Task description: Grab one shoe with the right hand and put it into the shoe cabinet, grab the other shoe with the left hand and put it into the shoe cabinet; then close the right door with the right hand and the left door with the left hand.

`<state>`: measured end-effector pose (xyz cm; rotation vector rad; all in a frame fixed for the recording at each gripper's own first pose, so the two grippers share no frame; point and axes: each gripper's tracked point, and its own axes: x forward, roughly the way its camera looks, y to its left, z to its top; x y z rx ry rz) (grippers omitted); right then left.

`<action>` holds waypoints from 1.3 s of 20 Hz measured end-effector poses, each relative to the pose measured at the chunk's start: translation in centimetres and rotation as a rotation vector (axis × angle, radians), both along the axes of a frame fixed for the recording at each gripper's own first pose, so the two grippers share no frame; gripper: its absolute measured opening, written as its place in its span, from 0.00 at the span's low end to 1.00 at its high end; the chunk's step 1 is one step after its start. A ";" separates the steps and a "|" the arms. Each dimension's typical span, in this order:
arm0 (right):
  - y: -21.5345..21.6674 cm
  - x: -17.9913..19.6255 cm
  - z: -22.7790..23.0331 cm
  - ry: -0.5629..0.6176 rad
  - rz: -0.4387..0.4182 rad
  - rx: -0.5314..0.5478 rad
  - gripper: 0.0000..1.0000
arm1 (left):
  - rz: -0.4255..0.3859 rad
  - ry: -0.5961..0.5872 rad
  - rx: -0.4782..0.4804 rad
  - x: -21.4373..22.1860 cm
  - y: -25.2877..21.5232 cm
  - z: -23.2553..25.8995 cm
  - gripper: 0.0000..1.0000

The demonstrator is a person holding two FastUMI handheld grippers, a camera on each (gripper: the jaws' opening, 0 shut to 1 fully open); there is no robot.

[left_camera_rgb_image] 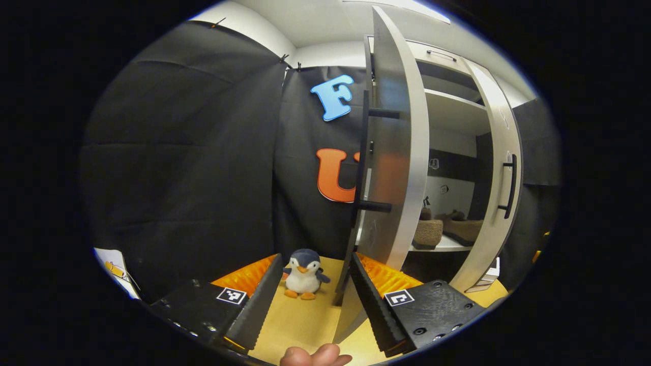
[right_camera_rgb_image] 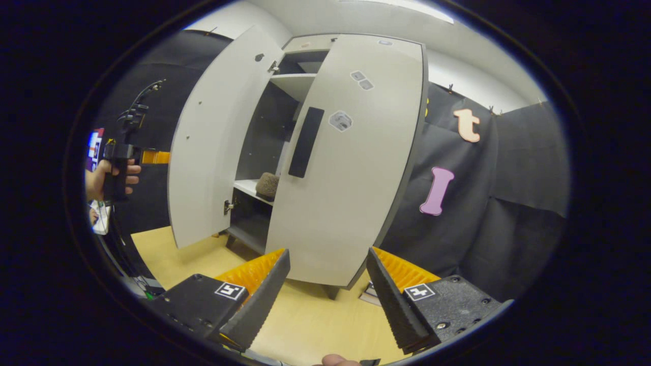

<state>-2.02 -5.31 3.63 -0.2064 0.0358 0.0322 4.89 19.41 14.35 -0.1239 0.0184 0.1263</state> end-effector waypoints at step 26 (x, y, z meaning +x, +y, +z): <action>-7.8 -4.5 -2.6 0.026 -0.184 0.151 0.99 | -0.409 0.033 0.011 1.8 -21.5 0.5 0.84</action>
